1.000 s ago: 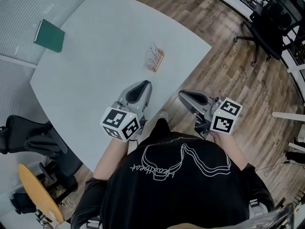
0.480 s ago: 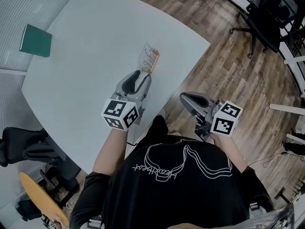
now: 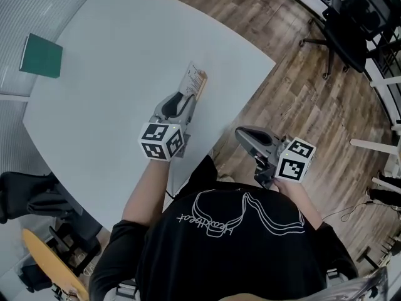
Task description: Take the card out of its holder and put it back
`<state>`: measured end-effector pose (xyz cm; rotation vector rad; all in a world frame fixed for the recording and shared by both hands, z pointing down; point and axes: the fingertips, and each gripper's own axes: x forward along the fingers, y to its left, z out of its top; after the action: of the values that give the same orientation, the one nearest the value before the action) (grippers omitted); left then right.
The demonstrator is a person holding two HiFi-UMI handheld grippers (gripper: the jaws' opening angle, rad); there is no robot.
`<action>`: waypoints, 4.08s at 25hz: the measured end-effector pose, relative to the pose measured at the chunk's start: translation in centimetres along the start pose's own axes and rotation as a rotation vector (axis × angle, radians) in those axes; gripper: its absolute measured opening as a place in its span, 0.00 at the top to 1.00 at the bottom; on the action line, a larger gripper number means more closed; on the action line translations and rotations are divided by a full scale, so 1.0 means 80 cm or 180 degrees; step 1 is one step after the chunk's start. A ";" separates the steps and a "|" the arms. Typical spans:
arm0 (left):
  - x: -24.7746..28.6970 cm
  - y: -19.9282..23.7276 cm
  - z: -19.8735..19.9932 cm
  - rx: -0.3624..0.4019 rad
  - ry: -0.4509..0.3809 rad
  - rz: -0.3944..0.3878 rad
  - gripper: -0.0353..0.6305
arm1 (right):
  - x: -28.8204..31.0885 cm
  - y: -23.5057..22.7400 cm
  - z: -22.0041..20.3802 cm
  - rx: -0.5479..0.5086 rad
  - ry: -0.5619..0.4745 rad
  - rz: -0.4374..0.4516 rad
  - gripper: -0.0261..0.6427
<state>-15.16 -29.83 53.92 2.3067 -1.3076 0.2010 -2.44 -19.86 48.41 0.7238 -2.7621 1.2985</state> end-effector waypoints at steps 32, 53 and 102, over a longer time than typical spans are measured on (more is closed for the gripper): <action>0.028 0.004 0.000 0.0312 -0.0029 0.0288 0.91 | 0.000 -0.033 -0.019 0.0225 0.0041 0.0014 0.95; -0.011 -0.007 0.050 0.0384 -0.0470 0.0380 0.91 | -0.033 -0.027 -0.023 0.0284 -0.0181 -0.0114 0.95; -0.308 -0.299 0.005 -0.0205 -0.0774 0.0046 0.91 | -0.173 0.209 -0.049 -0.0849 -0.0211 0.0591 0.95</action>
<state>-8.29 -0.80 36.94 2.3230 -1.4243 -0.1196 2.37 -2.16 36.13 0.5125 -3.0349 0.9122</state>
